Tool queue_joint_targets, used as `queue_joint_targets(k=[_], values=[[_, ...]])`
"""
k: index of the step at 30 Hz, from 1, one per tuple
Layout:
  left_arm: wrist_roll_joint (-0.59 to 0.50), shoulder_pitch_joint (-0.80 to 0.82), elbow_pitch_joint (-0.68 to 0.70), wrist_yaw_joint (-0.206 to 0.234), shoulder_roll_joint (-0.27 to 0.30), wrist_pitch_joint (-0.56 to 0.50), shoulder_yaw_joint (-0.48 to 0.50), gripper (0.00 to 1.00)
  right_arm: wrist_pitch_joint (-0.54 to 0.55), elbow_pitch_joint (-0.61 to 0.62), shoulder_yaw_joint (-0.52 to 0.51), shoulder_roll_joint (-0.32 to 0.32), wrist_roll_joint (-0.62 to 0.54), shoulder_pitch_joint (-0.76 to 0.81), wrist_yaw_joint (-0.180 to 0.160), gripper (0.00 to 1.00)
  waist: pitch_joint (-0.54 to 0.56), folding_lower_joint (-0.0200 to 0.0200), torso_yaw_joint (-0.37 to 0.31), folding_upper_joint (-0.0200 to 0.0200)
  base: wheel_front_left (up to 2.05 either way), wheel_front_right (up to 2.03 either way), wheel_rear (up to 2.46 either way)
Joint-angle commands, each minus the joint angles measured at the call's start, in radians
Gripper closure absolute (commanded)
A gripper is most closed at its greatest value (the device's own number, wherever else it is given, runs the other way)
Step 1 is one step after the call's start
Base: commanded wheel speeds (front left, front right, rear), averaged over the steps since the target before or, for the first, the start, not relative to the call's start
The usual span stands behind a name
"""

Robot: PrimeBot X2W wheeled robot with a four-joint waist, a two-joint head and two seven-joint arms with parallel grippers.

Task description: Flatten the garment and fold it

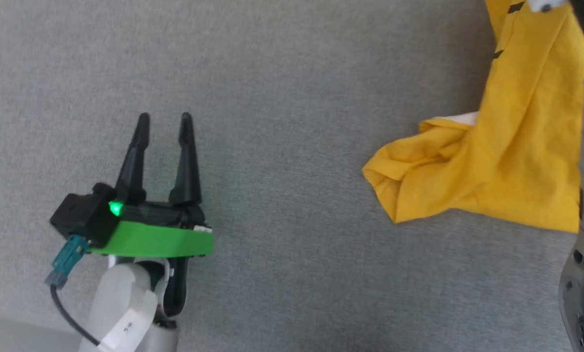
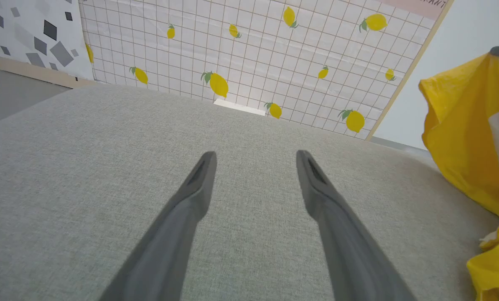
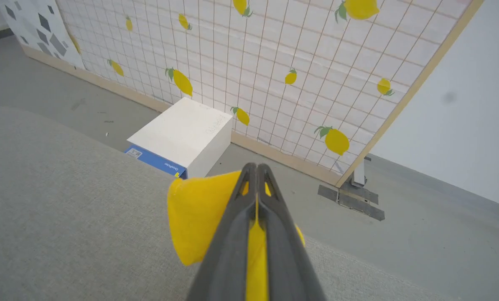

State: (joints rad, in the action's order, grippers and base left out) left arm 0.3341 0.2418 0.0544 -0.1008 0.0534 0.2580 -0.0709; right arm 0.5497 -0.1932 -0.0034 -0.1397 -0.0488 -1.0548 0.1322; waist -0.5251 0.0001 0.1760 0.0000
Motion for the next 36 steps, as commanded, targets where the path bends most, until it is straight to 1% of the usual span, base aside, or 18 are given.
queue_joint_targets(k=[1,5,8,9,10,11,14,17,20,22,23,24,27,28,29,33,36], values=[[0.006,0.023,-0.008,-0.006,-0.003,0.004,-0.007,0.00,-0.025,-0.044,0.005,0.005,-0.020,-0.022,-0.002,1.00,-0.057,-0.0001,0.050,0.0000,0.00,0.00,0.00],[0.019,0.042,-0.022,-0.008,-0.003,0.004,-0.036,0.00,-0.076,-0.171,-0.031,0.014,-0.073,-0.043,-0.002,1.00,-0.076,-0.0001,0.087,0.0000,0.00,0.00,0.00],[0.027,0.053,-0.029,-0.006,-0.003,0.004,-0.056,0.00,-0.082,-0.265,-0.078,0.022,-0.101,-0.047,-0.002,1.00,-0.085,-0.0001,0.105,0.0000,0.00,0.00,0.00],[0.029,0.057,-0.032,-0.005,-0.003,0.004,-0.063,0.00,-0.078,-0.299,-0.093,0.024,-0.111,-0.047,-0.002,0.97,-0.086,-0.0001,0.109,0.0000,0.00,0.00,0.00],[0.029,0.059,-0.033,-0.003,-0.003,0.004,-0.068,0.00,-0.078,-0.321,-0.103,0.026,-0.117,-0.047,-0.002,0.15,-0.086,-0.0001,0.110,0.0000,0.00,0.00,0.00],[0.031,0.063,-0.035,-0.002,-0.003,0.004,-0.073,0.00,-0.086,-0.340,-0.113,0.026,-0.123,-0.051,-0.002,0.00,-0.086,-0.0001,0.111,0.0000,0.00,0.00,0.00],[0.027,0.068,-0.036,0.000,-0.003,0.004,-0.075,0.00,-0.103,-0.377,-0.115,0.026,-0.123,-0.060,-0.002,0.00,-0.075,-0.0001,0.102,0.0000,0.00,0.00,0.00],[0.014,0.062,-0.038,0.000,-0.003,0.004,-0.062,0.00,-0.127,-0.388,-0.089,0.026,-0.080,-0.070,-0.002,0.00,-0.044,-0.0001,0.076,0.0000,0.00,0.00,0.00],[0.000,0.046,-0.039,-0.001,-0.003,0.004,-0.044,0.00,-0.151,-0.362,-0.068,0.020,-0.017,-0.063,-0.002,0.00,-0.004,-0.0001,0.046,0.0000,0.00,0.00,0.00],[-0.013,0.030,-0.039,-0.003,-0.003,0.004,-0.032,0.00,-0.166,-0.320,-0.066,0.013,0.027,-0.041,-0.002,0.00,0.032,-0.0001,0.024,0.0000,0.00,0.00,0.00],[-0.020,0.020,-0.037,-0.004,-0.003,0.004,-0.027,0.00,-0.174,-0.286,-0.072,0.007,0.049,-0.022,-0.002,0.00,0.049,-0.0001,0.014,0.0000,0.00,0.00,0.00],[-0.032,0.000,-0.033,-0.006,-0.003,0.004,-0.015,0.00,-0.190,-0.211,-0.086,-0.001,0.083,0.028,-0.002,0.00,0.082,-0.0001,-0.004,0.0000,0.00,0.00,0.00],[-0.052,-0.034,-0.025,-0.010,-0.003,0.004,0.001,0.00,-0.214,-0.073,-0.114,-0.011,0.119,0.141,-0.002,0.00,0.127,-0.0001,-0.029,0.0000,0.00,0.00,0.00],[-0.071,-0.073,-0.015,-0.015,-0.003,0.004,0.013,0.00,-0.239,0.110,-0.165,-0.002,0.135,0.308,-0.002,0.00,0.166,-0.0001,-0.050,0.0000,0.00,0.00,0.00],[-0.077,-0.087,-0.011,-0.016,-0.003,0.004,0.017,0.00,-0.251,0.176,-0.181,0.005,0.129,0.375,-0.002,0.00,0.177,-0.0001,-0.056,0.0000,0.00,0.00,0.00],[-0.092,-0.135,0.005,-0.021,0.000,0.004,0.029,0.00,-0.302,0.378,-0.248,0.059,0.125,0.612,-0.002,0.00,0.210,-0.0001,-0.078,0.0000,0.00,0.00,0.00],[-0.099,-0.164,0.015,-0.025,0.004,0.004,0.025,0.00,-0.367,0.455,-0.299,0.084,0.137,0.768,-0.002,0.00,0.229,-0.0001,-0.088,0.0000,0.00,0.00,0.00]])
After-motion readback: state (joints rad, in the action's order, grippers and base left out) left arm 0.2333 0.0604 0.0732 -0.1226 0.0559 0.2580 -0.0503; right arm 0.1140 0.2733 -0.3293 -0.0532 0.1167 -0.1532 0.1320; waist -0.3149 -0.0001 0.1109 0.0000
